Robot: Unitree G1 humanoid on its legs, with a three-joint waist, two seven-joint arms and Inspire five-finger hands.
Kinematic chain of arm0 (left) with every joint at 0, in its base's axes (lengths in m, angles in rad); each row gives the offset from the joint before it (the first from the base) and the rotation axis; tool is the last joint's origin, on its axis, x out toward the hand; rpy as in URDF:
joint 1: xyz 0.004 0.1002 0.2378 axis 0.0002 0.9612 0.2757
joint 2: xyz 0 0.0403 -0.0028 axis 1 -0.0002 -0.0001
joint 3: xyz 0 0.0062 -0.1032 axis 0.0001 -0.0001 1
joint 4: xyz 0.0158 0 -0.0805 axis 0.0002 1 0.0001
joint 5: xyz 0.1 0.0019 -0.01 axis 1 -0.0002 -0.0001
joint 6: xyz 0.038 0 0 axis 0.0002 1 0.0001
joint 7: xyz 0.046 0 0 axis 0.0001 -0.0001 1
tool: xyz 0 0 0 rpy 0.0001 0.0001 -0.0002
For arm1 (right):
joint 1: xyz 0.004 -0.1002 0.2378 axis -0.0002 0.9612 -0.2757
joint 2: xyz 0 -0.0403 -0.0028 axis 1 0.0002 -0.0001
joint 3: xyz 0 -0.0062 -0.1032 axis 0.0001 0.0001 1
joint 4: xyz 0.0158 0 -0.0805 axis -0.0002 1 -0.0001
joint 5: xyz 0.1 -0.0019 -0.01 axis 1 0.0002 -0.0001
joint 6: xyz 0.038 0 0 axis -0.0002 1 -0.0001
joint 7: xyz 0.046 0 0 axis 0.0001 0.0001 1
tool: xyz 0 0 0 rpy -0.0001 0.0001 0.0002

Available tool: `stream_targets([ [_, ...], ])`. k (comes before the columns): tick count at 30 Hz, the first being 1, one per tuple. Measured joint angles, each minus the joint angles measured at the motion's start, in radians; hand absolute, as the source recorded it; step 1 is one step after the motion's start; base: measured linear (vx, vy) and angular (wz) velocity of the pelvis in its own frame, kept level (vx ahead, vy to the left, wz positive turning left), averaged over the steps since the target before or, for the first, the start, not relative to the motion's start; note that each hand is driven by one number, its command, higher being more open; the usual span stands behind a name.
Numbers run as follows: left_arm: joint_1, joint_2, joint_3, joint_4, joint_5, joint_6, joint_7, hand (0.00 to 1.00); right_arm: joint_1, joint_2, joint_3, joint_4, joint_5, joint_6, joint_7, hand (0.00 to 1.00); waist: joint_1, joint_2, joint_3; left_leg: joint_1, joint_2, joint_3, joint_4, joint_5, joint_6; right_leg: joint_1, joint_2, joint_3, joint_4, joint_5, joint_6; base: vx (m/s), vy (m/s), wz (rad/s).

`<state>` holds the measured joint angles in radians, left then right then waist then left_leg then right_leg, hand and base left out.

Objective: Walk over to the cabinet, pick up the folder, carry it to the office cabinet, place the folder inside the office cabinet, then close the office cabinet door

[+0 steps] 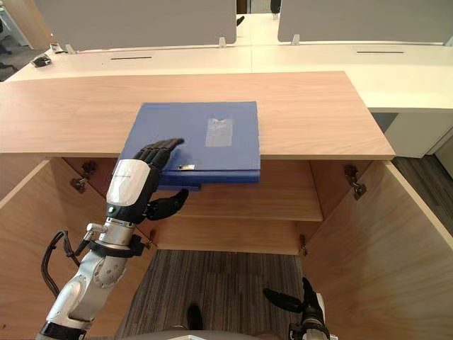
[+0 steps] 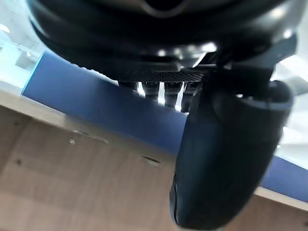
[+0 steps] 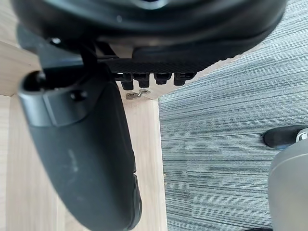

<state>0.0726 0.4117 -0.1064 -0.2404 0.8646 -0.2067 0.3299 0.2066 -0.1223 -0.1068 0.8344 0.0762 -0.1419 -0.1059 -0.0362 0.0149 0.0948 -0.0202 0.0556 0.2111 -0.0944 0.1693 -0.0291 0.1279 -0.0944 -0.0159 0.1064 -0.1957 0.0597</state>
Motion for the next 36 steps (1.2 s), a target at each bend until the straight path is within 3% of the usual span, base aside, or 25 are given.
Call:
stream_targets([
  [10,-0.087,-0.006,0.041,-0.037,0.036,0.032,0.005,0.0,-0.014,0.008,-0.003,-0.073,0.011,0.0,0.019,1.0,-0.008,-0.003,-0.003,0.018,0.013,0.034,0.0,-0.006,-0.002,-0.008,0.005,0.057,-0.004,0.012,0.004,0.01,-0.018,-0.17],
  [16,-0.04,-0.044,-0.02,-0.142,-0.027,-0.011,-0.028,0.0,0.025,0.02,-0.01,-0.229,0.041,-0.001,0.015,1.0,-0.019,-0.004,-0.003,0.006,0.017,0.044,0.0,-0.005,-0.001,-0.028,0.009,0.07,-0.005,0.029,0.01,-0.04,-0.006,-0.08],
  [21,0.006,-0.068,-0.112,-0.255,-0.157,-0.08,-0.086,0.0,0.059,0.067,0.005,-0.498,0.088,-0.015,0.018,1.0,-0.034,-0.004,-0.003,-0.01,0.016,0.044,-0.001,-0.009,-0.005,-0.047,0.007,0.071,-0.007,0.042,0.017,-0.06,0.012,-0.02],
  [28,0.054,-0.129,-0.182,-0.363,-0.697,-0.129,-0.186,0.0,0.116,0.098,0.047,-0.933,0.206,-0.067,0.058,1.0,-0.036,-0.004,-0.003,-0.009,0.014,0.045,0.0,-0.009,-0.006,-0.051,0.006,0.077,-0.006,0.048,0.018,-0.02,0.007,-0.02],
  [32,0.097,-0.157,-0.133,-0.398,-1.102,-0.129,-0.284,0.0,0.115,0.104,0.03,-1.107,0.266,-0.081,0.059,1.0,-0.037,-0.005,-0.002,-0.007,0.013,0.05,0.005,-0.007,-0.004,-0.053,0.006,0.084,-0.007,0.049,0.017,0.02,-0.002,-0.05],
  [36,0.156,-0.166,-0.074,-0.397,-1.323,-0.11,-0.337,0.0,0.081,0.092,0.032,-1.218,0.287,-0.102,0.06,1.0,-0.037,-0.006,-0.002,-0.006,0.015,0.066,0.005,-0.008,-0.004,-0.063,0.006,0.1,-0.007,0.053,0.015,0.02,-0.003,-0.14],
])
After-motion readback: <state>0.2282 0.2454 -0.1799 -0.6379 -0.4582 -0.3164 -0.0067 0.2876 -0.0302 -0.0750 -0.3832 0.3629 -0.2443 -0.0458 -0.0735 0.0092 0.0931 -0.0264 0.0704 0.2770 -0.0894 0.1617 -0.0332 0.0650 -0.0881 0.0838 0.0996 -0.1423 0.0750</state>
